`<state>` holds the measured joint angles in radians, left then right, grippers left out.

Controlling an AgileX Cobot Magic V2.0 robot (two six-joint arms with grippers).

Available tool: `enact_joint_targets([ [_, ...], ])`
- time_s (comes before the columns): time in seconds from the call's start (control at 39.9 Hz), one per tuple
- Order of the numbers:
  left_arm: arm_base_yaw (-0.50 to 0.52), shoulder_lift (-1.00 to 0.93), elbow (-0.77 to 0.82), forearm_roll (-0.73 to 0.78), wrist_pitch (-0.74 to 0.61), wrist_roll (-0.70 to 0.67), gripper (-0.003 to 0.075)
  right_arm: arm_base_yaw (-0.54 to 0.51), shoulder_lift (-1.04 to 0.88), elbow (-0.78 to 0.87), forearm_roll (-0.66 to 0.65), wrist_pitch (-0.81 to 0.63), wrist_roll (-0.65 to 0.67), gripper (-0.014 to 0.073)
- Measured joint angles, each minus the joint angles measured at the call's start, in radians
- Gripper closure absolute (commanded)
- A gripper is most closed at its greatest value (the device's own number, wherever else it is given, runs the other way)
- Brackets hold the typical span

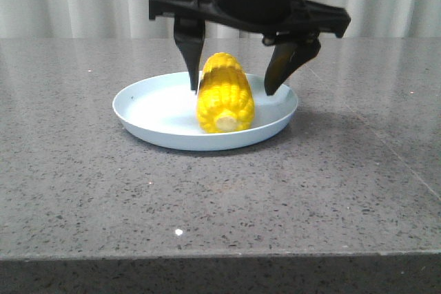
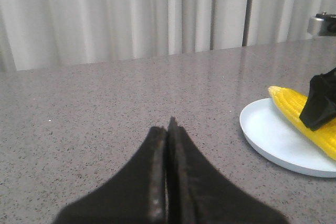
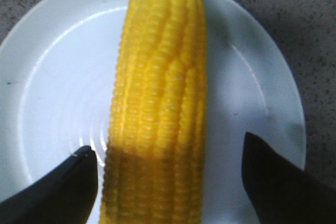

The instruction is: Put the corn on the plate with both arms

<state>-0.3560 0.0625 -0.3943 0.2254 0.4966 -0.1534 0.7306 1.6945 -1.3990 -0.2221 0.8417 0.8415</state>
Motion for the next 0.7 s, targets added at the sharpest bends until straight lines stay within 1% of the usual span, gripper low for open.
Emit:
enact_joint_targets([
  [0.08, 0.0, 0.0, 0.0, 0.0, 0.0, 0.0, 0.0741, -0.015, -0.049, 0.0, 0.0, -0.007, 0.0, 0.0013],
  [0.1, 0.0, 0.0, 0.0, 0.0, 0.0, 0.0, 0.0741, -0.025, -0.065, 0.0, 0.0, -0.01, 0.0, 0.0026],
  [0.13, 0.0, 0.0, 0.0, 0.0, 0.0, 0.0, 0.0741, -0.034, -0.085, 0.0, 0.0, -0.011, -0.005, 0.0058],
  [0.2, 0.0, 0.0, 0.0, 0.0, 0.0, 0.0, 0.0741, -0.078, -0.141, 0.0, 0.0, -0.011, -0.04, 0.0221],
  [0.3, 0.0, 0.0, 0.0, 0.0, 0.0, 0.0, 0.0741, -0.133, -0.206, 0.0, 0.0, 0.013, -0.092, 0.0492],
  [0.35, 0.0, 0.0, 0.002, 0.0, 0.0, 0.0, 0.0741, -0.16, -0.232, 0.0, 0.0, 0.031, -0.111, 0.0591],
  [0.4, 0.0, 0.0, 0.004, 0.0, 0.0, 0.0, 0.0741, -0.187, -0.254, -0.001, 0.0, 0.049, -0.122, 0.0659],
  [0.48, 0.0, 0.0, 0.007, 0.0, 0.0, 0.0, 0.0741, -0.222, -0.28, -0.002, 0.0, 0.073, -0.146, 0.0704],
  [0.58, 0.0, 0.0, 0.012, 0.0, 0.0, 0.0, 0.0741, -0.271, -0.307, -0.002, 0.0, 0.094, -0.189, 0.0704],
  [0.7, 0.0, 0.0, 0.012, 0.0, 0.0, 0.0, 0.0741, -0.329, -0.347, 0.024, 0.008, 0.123, -0.273, 0.0705],
])
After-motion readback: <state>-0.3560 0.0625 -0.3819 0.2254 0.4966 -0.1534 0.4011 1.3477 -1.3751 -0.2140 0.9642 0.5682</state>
